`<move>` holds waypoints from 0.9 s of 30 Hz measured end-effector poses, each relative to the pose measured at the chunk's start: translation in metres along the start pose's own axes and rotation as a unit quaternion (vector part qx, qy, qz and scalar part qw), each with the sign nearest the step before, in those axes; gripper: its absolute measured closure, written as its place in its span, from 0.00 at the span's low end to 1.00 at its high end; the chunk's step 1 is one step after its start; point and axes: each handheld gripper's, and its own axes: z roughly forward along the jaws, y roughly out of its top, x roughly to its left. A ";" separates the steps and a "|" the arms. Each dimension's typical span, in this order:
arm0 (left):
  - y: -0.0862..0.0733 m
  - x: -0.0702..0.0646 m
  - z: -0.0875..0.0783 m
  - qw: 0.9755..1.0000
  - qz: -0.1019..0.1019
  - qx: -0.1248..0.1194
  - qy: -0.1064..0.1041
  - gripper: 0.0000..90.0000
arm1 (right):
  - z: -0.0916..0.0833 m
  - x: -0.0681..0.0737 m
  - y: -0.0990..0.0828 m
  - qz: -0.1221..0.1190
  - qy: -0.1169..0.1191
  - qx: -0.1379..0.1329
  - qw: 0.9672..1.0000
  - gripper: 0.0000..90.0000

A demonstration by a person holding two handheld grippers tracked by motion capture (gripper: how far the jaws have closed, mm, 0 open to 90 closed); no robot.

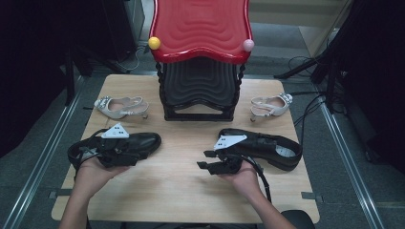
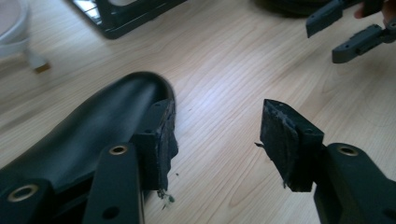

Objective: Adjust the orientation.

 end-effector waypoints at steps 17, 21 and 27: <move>-0.028 0.038 -0.059 0.992 -0.077 -0.033 0.098 0.48 | 0.009 0.000 0.007 0.000 0.019 0.001 1.000 0.54; -0.037 0.046 -0.067 0.989 -0.091 -0.032 0.113 0.49 | 0.010 -0.001 0.008 0.002 0.021 -0.002 1.000 0.54; -0.051 0.058 -0.068 0.984 -0.122 -0.023 0.130 0.48 | 0.012 -0.002 0.010 0.003 0.024 -0.001 1.000 0.54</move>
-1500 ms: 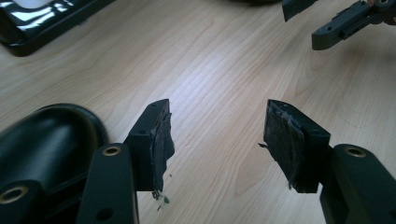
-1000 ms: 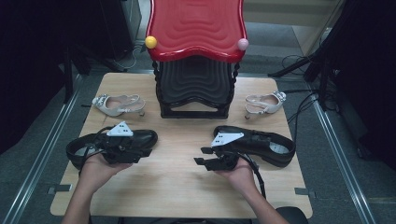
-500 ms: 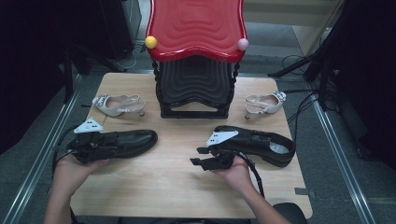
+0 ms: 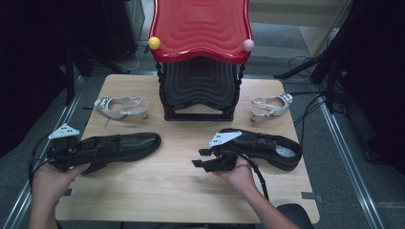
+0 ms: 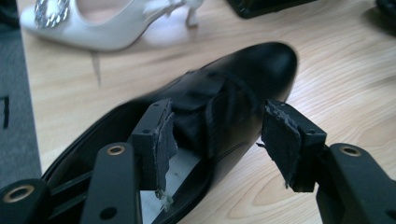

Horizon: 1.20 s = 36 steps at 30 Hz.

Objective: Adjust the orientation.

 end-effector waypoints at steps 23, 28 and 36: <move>-0.004 -0.010 0.048 0.995 -0.028 0.043 -0.088 0.77 | 0.004 -0.001 -0.002 -0.008 -0.011 0.011 1.000 0.52; -0.001 -0.011 0.046 0.994 -0.036 0.038 -0.092 0.85 | 0.004 0.000 -0.001 -0.009 -0.008 0.008 1.000 0.52; 0.010 -0.029 0.037 0.995 -0.031 0.006 -0.093 0.88 | 0.003 0.001 -0.001 -0.011 -0.012 0.005 1.000 0.52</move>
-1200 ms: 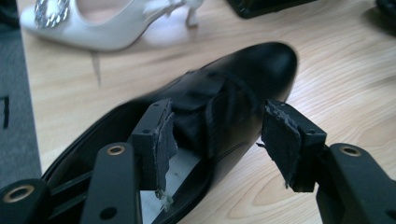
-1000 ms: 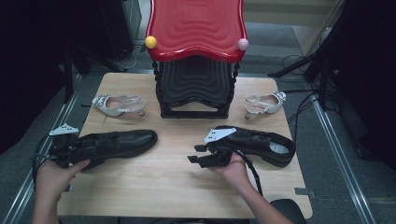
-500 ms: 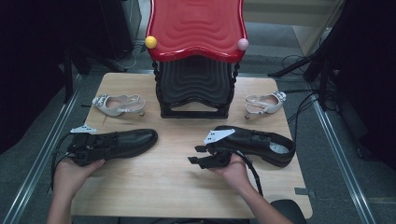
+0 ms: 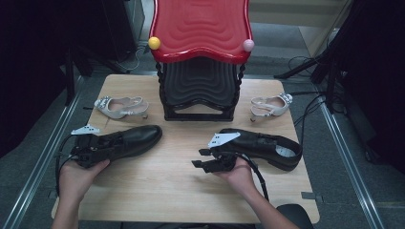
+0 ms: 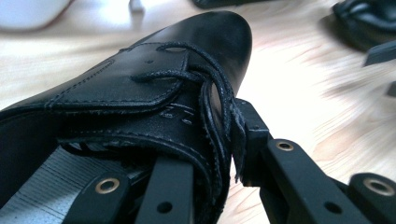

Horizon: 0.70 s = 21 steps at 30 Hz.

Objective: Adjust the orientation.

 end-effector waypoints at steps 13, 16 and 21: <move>0.017 -0.059 0.034 0.998 0.051 -0.005 -0.028 0.87 | -0.005 0.002 -0.005 0.005 -0.008 0.001 1.000 0.52; 0.017 -0.068 0.045 0.997 0.061 0.017 -0.042 0.87 | -0.008 0.002 -0.006 0.008 -0.010 -0.001 1.000 0.52; 0.016 -0.077 0.063 0.995 0.063 0.039 -0.066 0.86 | -0.011 0.000 -0.007 0.013 -0.013 -0.003 1.000 0.52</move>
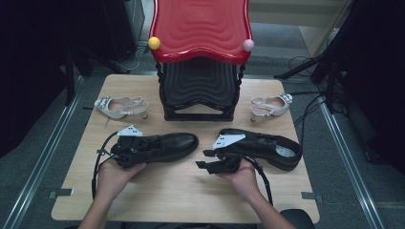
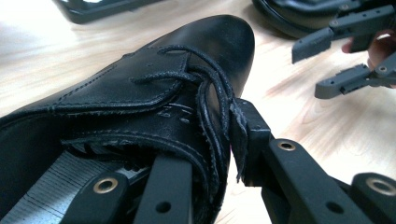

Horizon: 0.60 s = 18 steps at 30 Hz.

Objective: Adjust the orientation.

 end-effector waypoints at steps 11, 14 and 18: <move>0.002 -0.019 0.028 1.000 0.005 0.001 -0.021 0.84 | 0.000 -0.001 -0.002 0.008 -0.004 -0.006 1.000 0.52; 0.002 -0.020 0.031 1.000 0.014 0.000 -0.019 0.83 | 0.002 0.000 -0.001 0.011 -0.004 -0.008 1.000 0.52; 0.001 -0.015 0.030 1.000 0.009 0.001 -0.030 0.81 | 0.008 0.001 -0.001 0.013 -0.006 0.000 1.000 0.53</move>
